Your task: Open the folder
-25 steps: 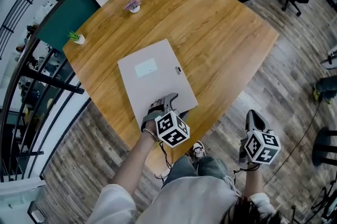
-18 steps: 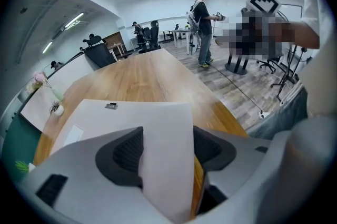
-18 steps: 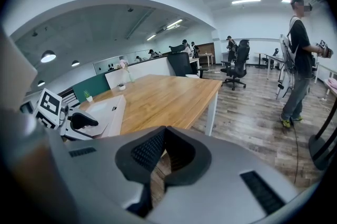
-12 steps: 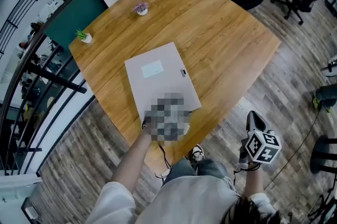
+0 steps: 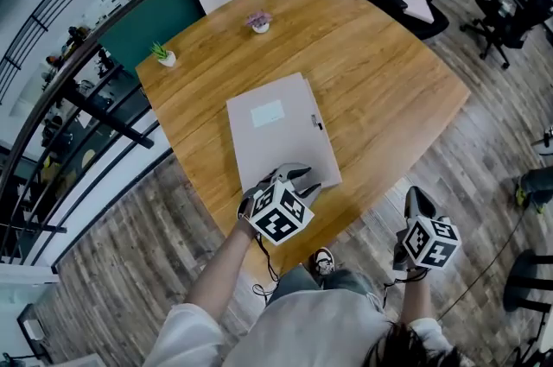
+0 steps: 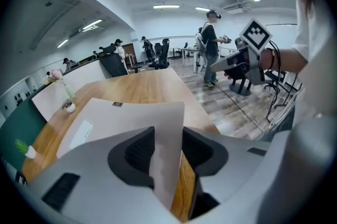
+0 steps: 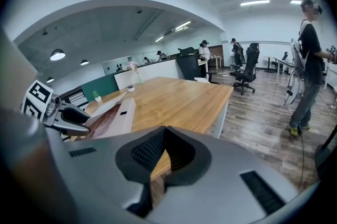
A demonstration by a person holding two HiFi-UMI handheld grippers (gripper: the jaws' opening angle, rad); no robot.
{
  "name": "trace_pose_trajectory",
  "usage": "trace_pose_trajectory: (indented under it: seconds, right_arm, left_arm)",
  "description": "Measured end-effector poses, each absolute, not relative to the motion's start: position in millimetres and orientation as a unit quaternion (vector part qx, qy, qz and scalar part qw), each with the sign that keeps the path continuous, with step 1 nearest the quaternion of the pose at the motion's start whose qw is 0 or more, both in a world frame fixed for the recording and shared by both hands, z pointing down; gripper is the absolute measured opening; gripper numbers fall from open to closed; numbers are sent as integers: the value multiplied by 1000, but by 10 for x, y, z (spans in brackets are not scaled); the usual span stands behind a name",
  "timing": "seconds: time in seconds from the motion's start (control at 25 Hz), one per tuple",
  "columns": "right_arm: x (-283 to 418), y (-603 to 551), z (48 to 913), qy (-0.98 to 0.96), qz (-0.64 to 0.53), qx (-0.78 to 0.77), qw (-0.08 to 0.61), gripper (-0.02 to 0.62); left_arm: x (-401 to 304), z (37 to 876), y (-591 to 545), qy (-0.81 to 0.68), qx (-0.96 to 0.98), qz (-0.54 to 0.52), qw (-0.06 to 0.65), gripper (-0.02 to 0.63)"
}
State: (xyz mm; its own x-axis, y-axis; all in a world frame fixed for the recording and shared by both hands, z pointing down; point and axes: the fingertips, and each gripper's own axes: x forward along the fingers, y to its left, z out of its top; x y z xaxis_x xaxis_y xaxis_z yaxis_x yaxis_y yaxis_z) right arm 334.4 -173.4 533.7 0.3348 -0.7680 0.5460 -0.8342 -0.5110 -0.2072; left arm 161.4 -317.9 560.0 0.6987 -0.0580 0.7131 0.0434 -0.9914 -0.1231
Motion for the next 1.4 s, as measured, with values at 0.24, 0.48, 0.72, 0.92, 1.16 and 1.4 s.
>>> trace_pose_trajectory:
  seconds: [0.24,0.48,0.72,0.92,1.16,1.4]
  right_arm:
    - [3230,-1922,5218,-523,285,801,63,2]
    - [3140,-2147,5065,-549,267,789,71,2]
    - [2937,-2374,4990,-584,253,767,82,2]
    - [2762,-2543,4958,-608,246,750,91,2]
    - [2550,-2788,4934,-635,236,728,103,2]
    - [2335,-2955,4913,-656,230,710,112,2]
  left_arm:
    - [1391,5236,-3204,63,-944,-320,48,123]
    - [1105,4984,-3258,121,-957,-263,24,91]
    - [856,4755,-3326,184,-960,-211,7,57]
    - [554,4622,-3387,234,-957,-171,-21,42]
    - [60,4538,-3519,323,-938,-97,-81,28]
    - [-416,4532,-3641,396,-909,-69,-109,14]
